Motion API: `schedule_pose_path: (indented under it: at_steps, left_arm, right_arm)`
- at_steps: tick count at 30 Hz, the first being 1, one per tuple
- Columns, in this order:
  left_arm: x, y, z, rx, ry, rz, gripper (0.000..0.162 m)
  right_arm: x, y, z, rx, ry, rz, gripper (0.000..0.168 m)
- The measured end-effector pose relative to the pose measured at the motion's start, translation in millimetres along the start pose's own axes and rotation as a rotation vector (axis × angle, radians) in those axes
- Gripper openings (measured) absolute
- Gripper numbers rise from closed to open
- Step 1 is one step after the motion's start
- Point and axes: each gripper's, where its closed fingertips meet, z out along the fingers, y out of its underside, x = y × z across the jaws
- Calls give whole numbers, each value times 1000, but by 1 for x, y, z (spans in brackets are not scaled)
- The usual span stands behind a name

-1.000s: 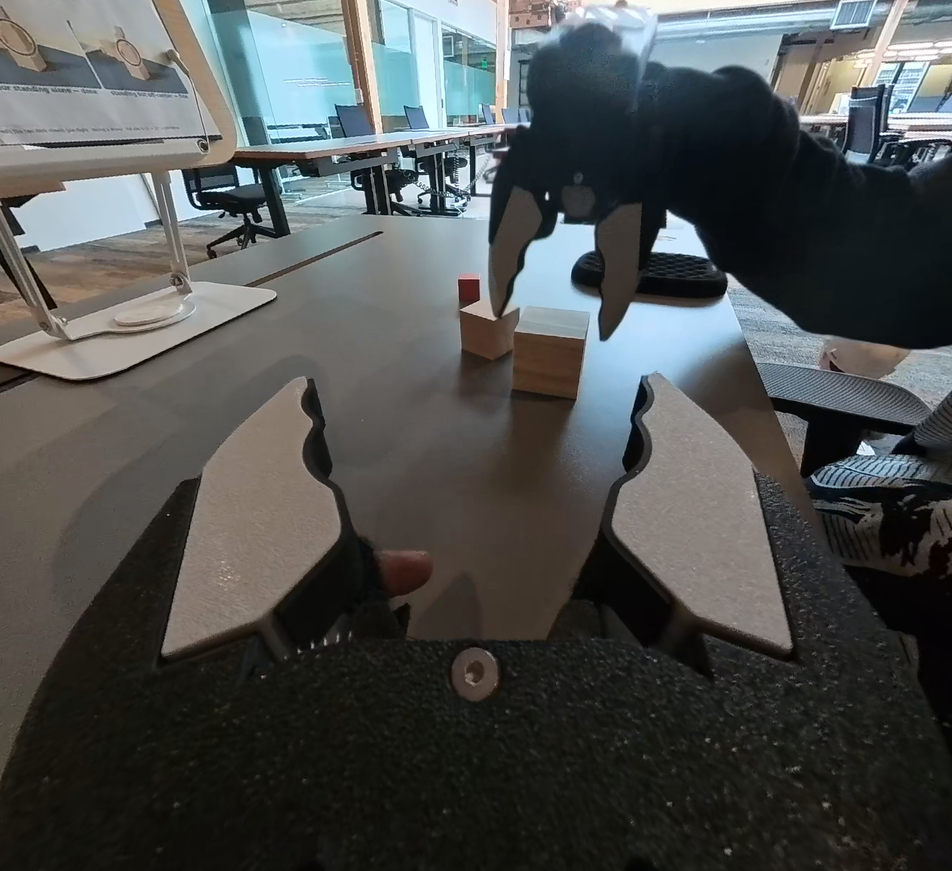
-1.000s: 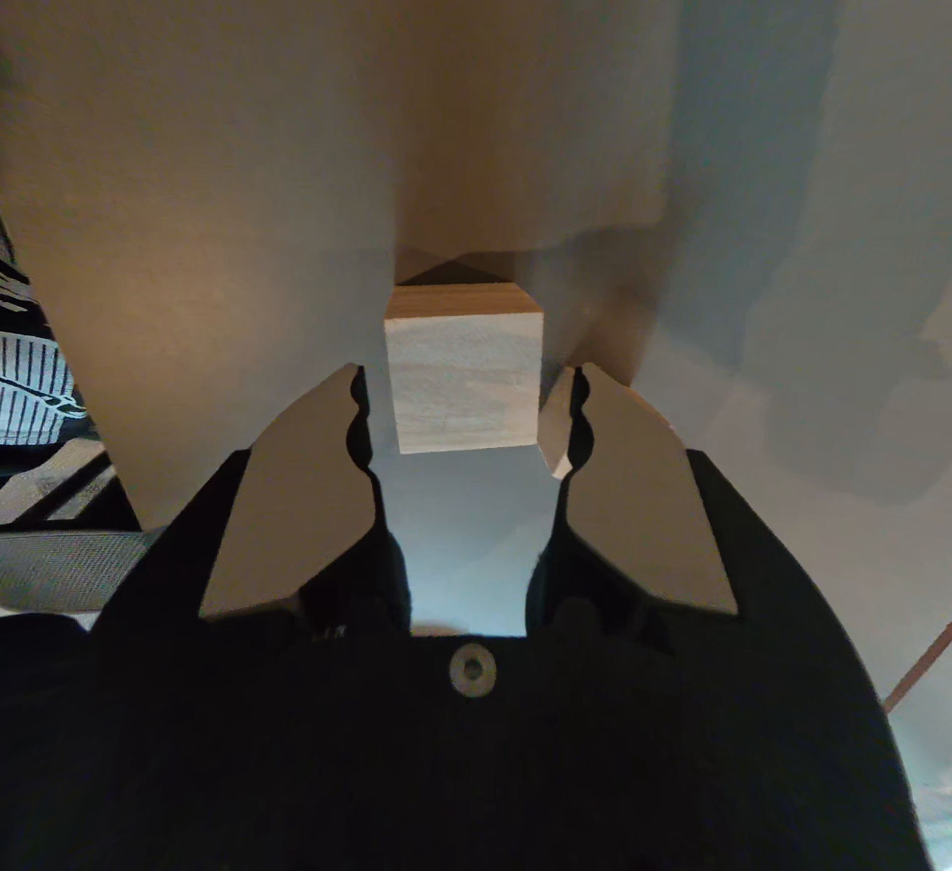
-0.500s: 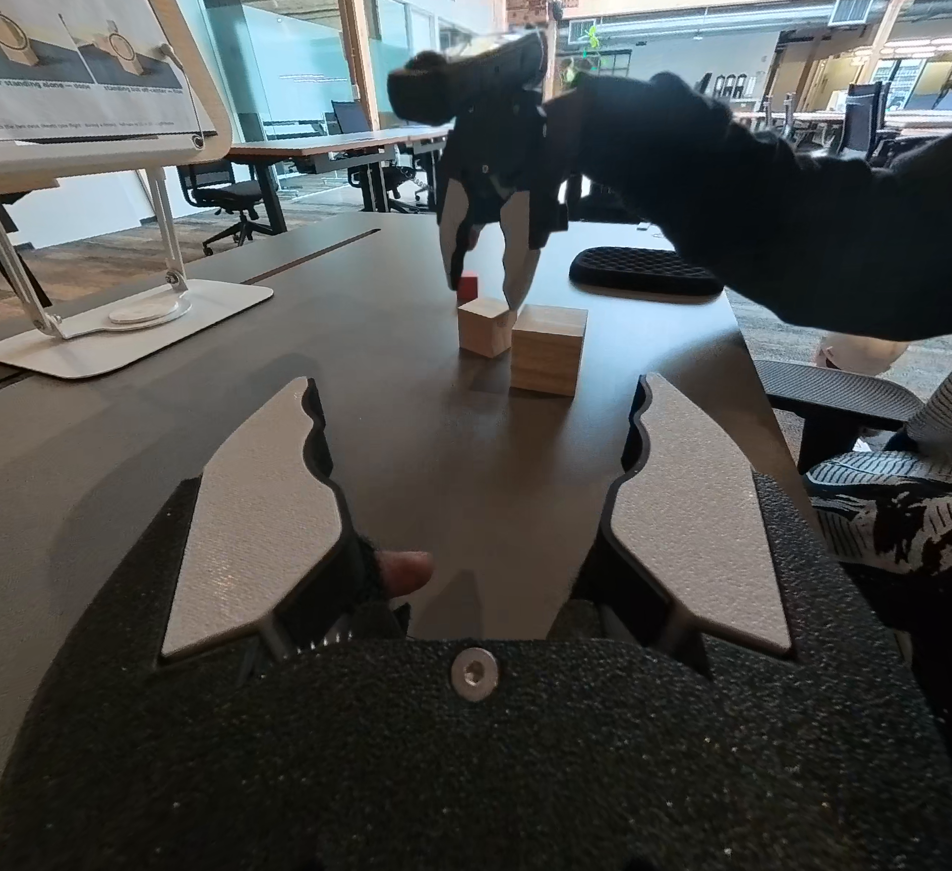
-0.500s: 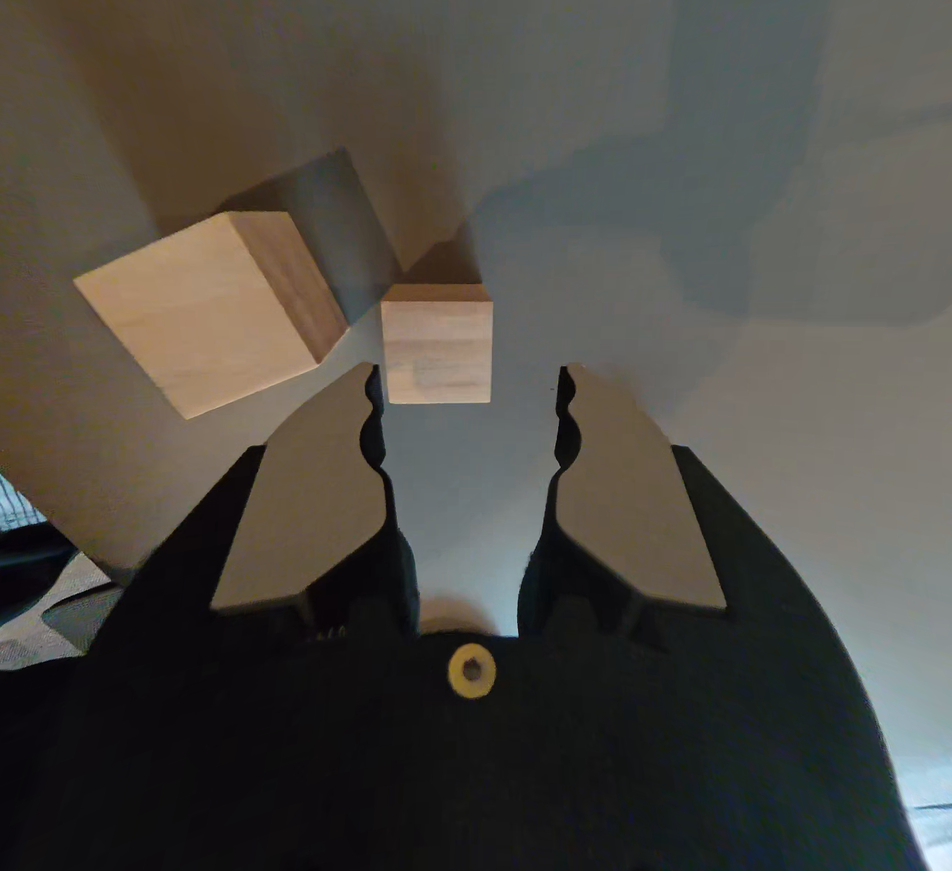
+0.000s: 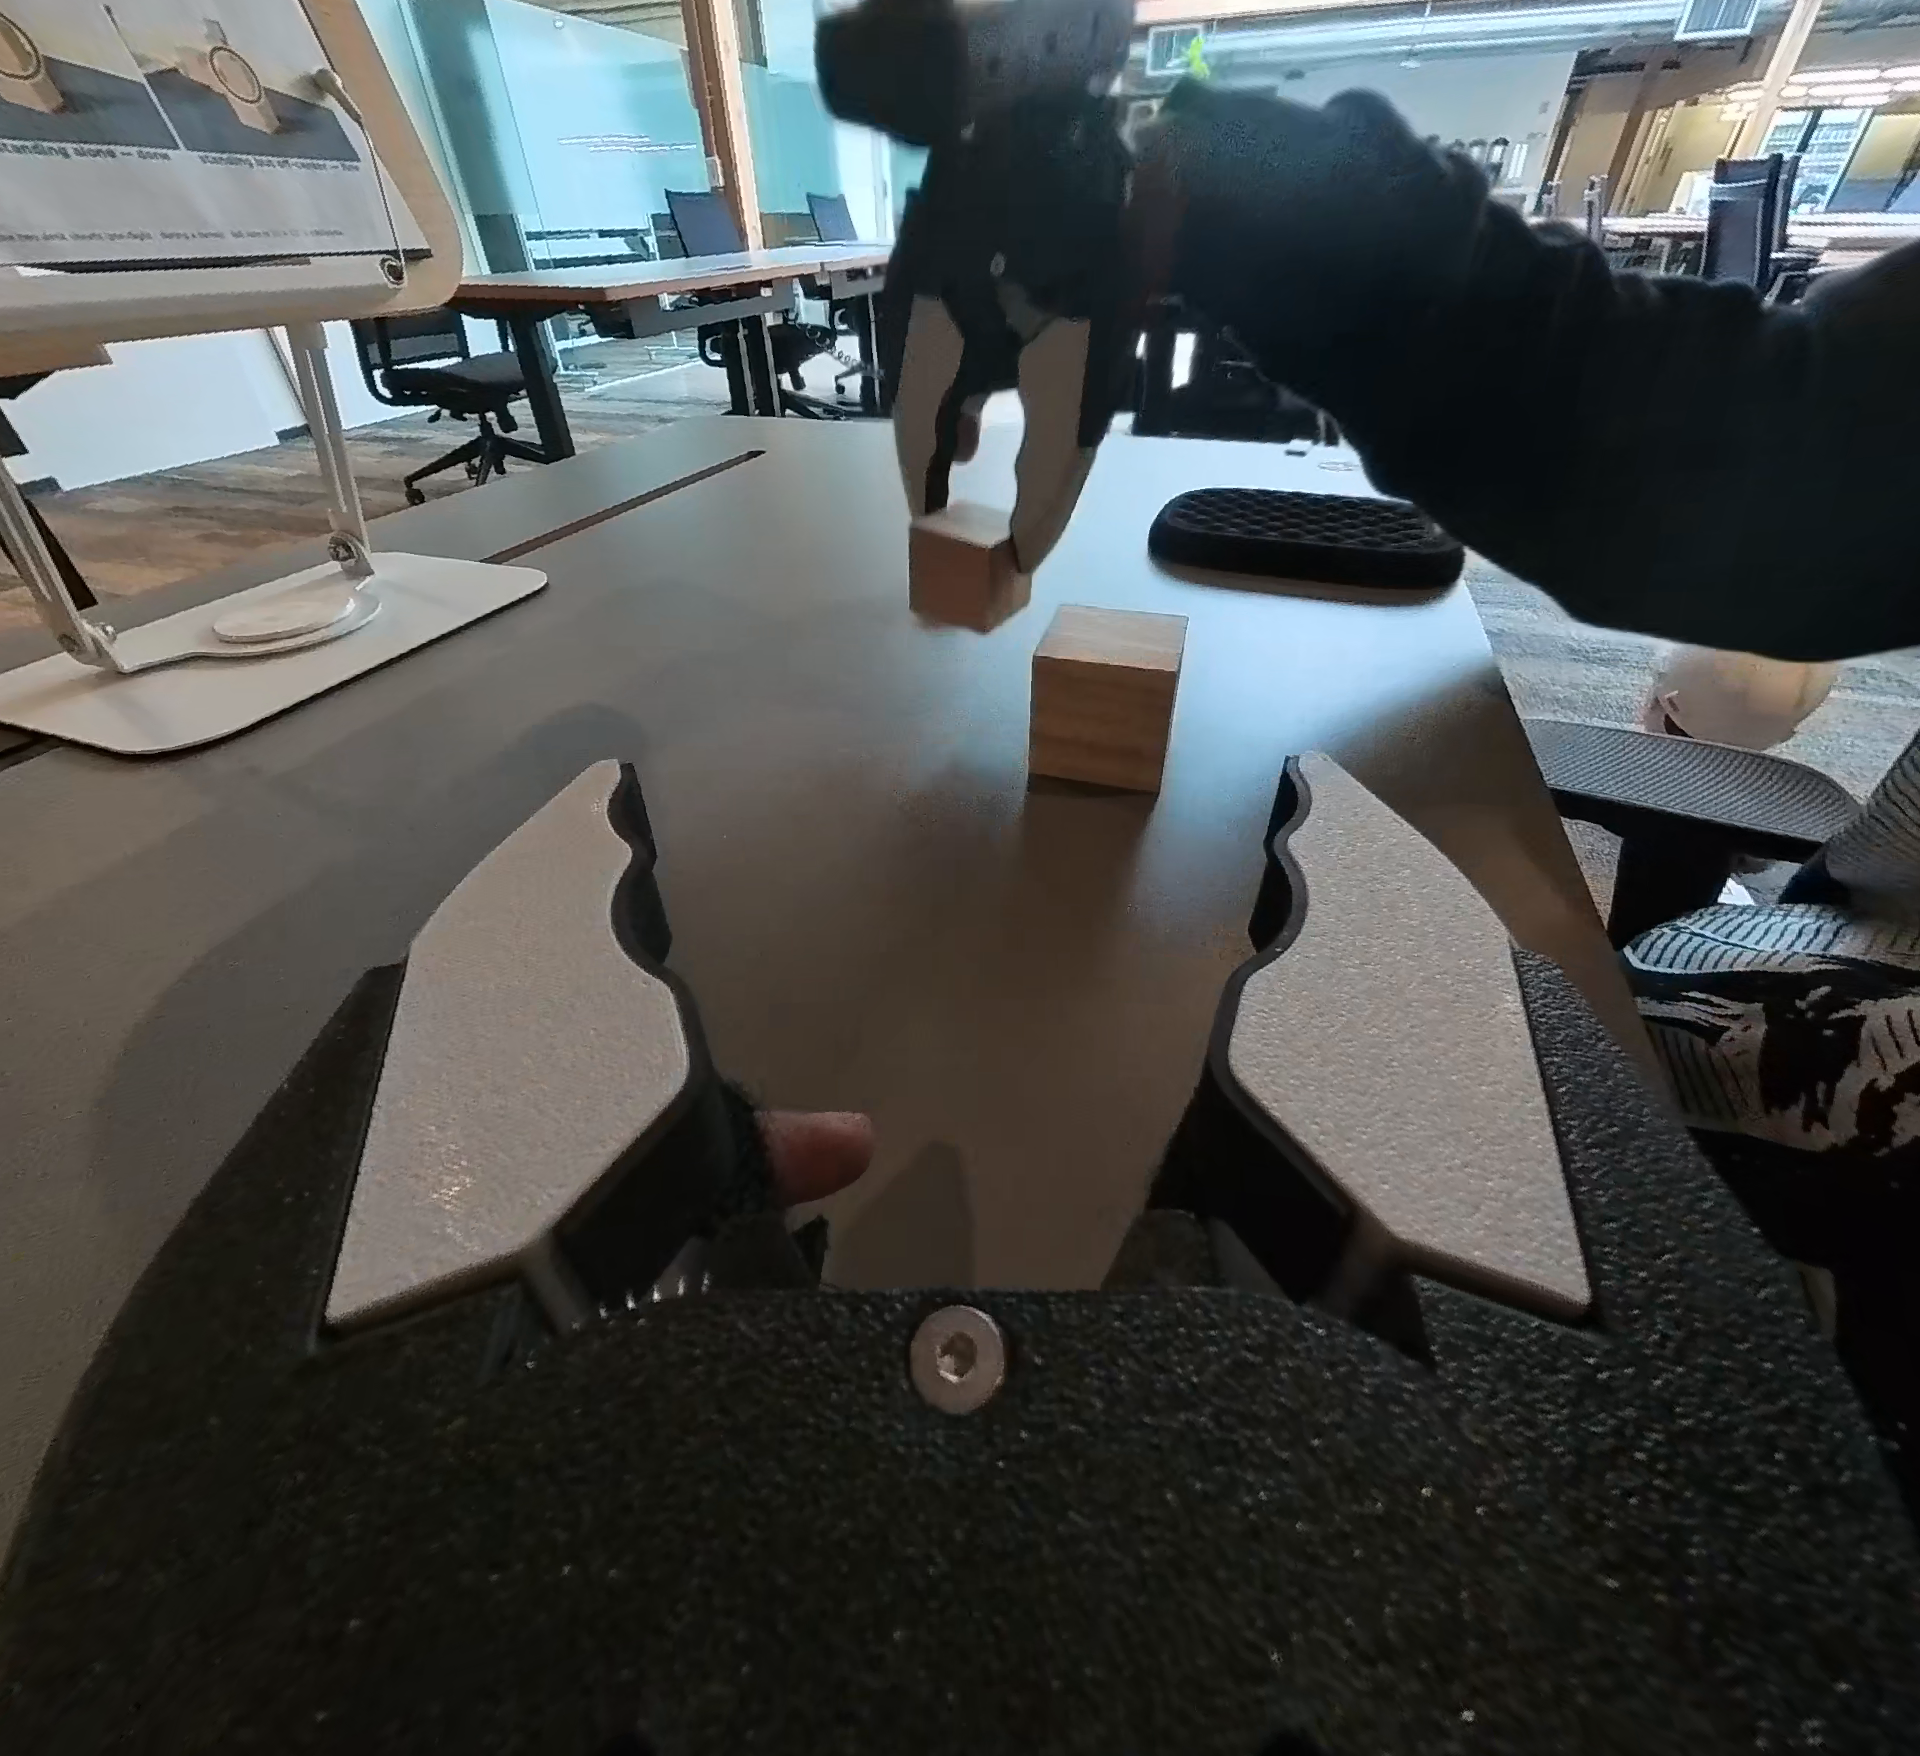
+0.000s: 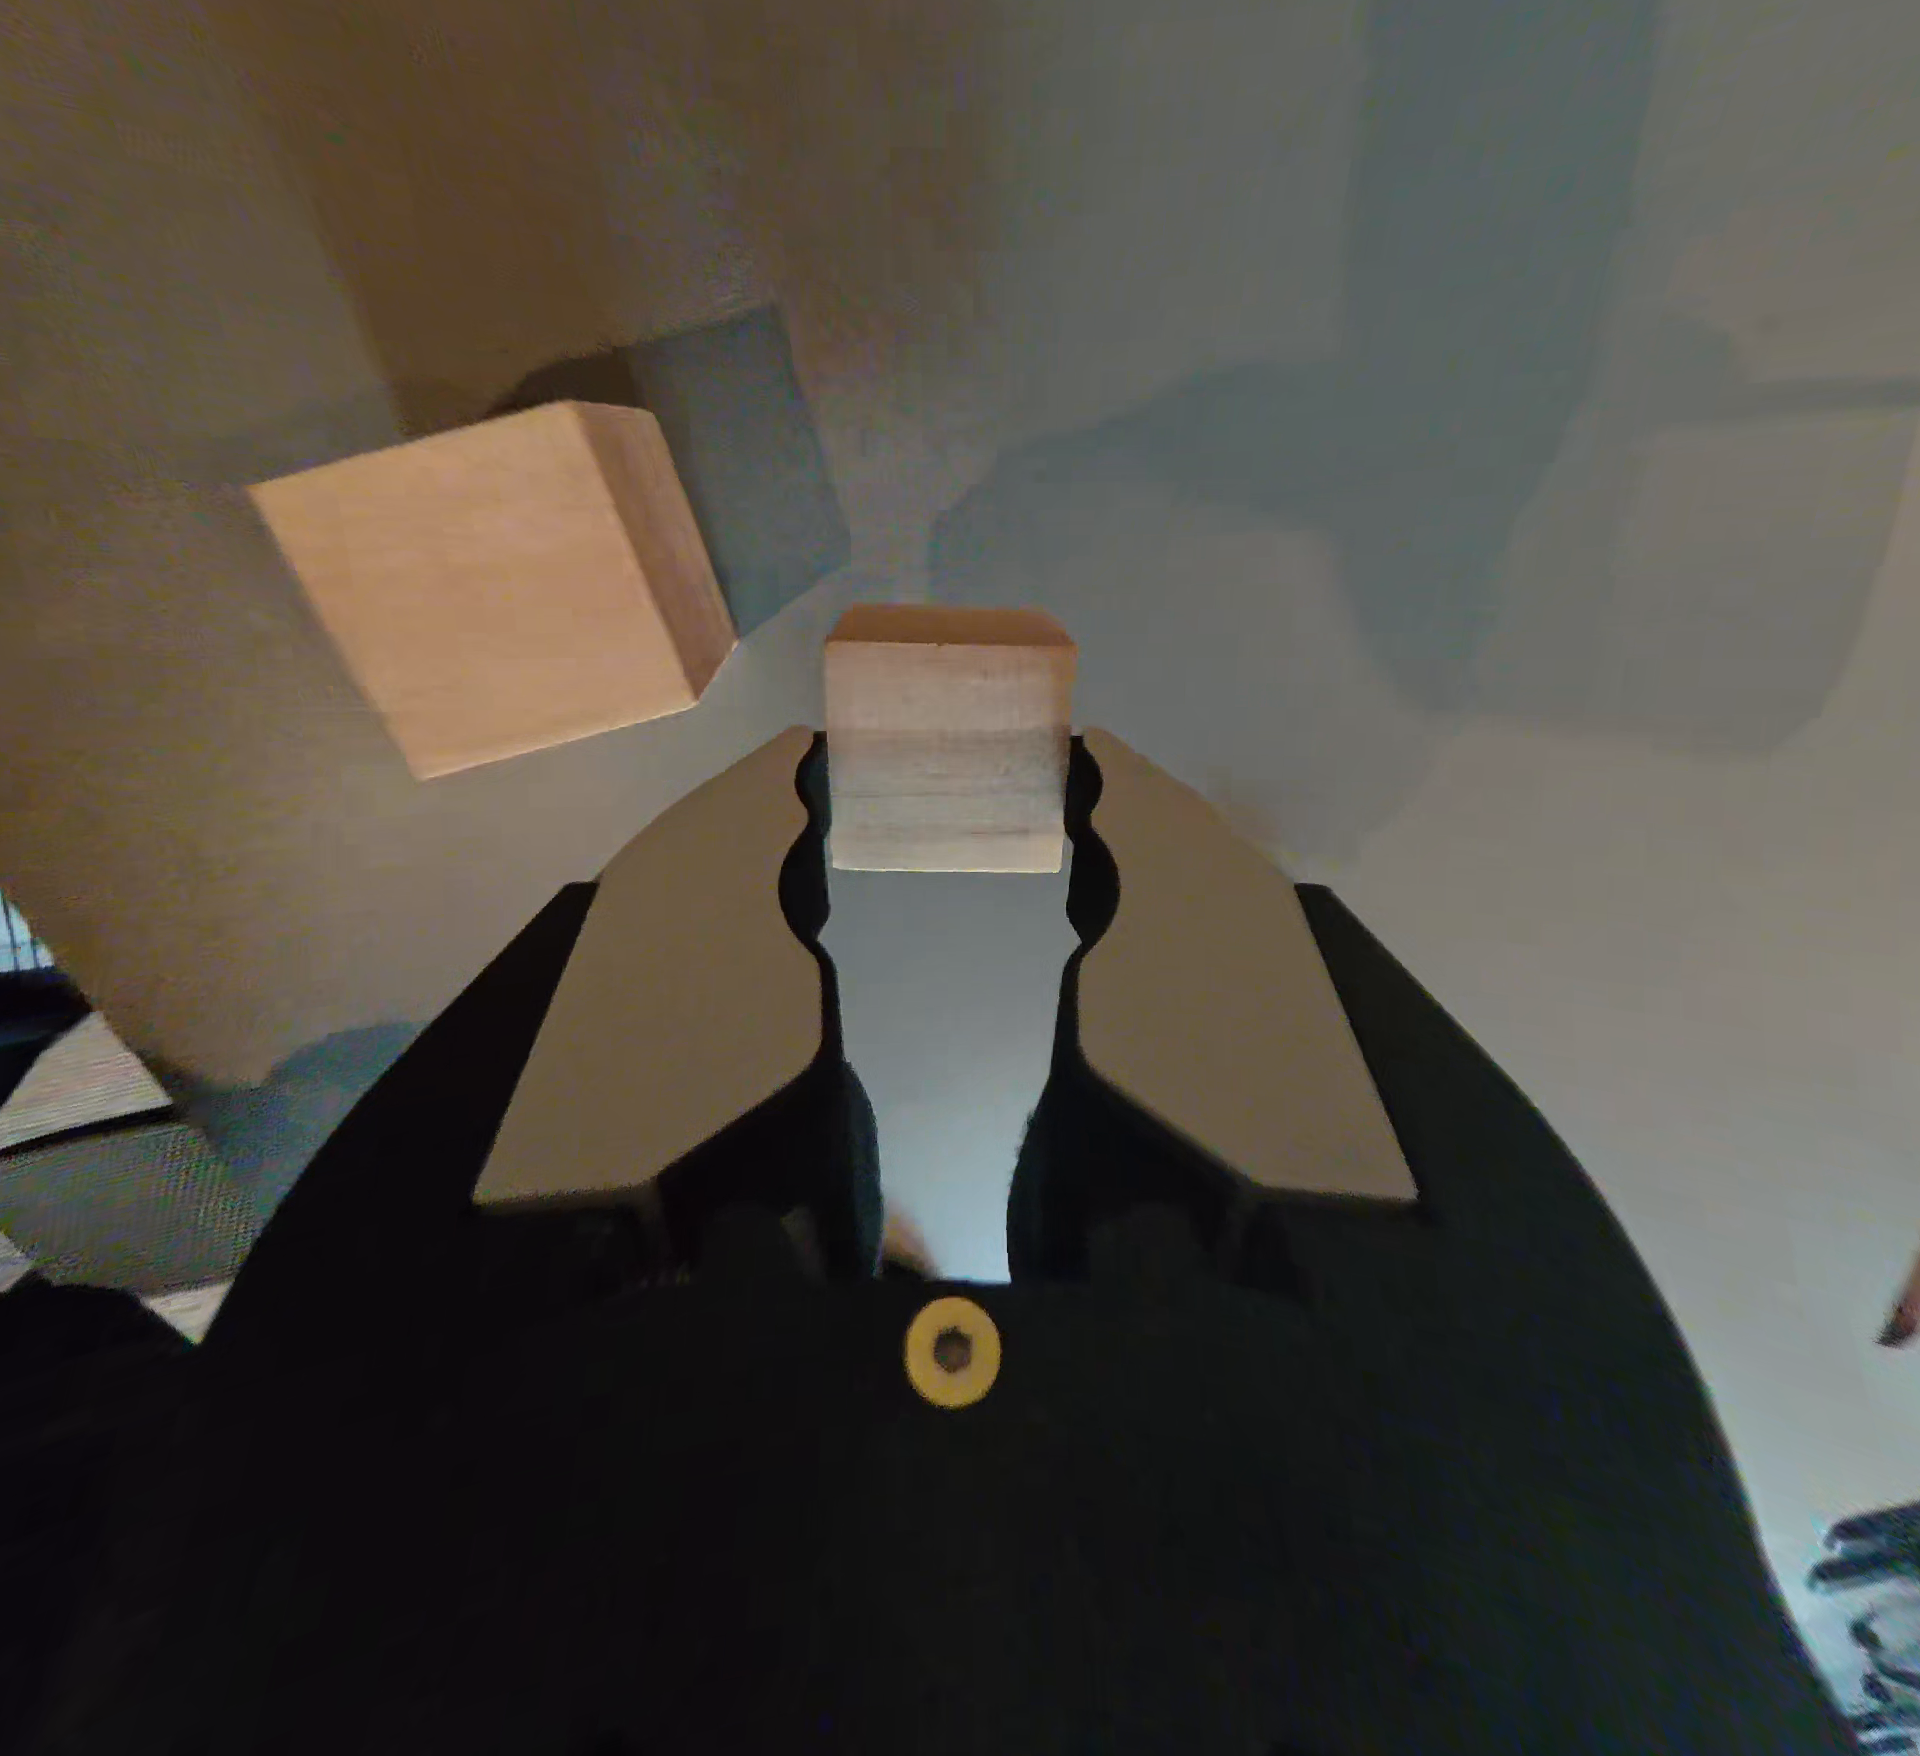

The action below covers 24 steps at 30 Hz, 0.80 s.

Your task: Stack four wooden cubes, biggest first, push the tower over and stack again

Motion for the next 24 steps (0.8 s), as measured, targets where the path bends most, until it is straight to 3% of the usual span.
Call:
schedule_pose_path:
  at_steps: [7,14,24]
  left_arm:
    - [-1,0,-1,4,-5,-3,111]
    - [0,1,0,1,-2,-1,111]
    - [-1,1,0,-1,0,-5,111]
  right_arm:
    - [-47,-38,-44,53,-31,-136,43]
    - [-77,-34,-38,-5,-60,-202,43]
    - [-72,-32,-28,24,-92,-220,43]
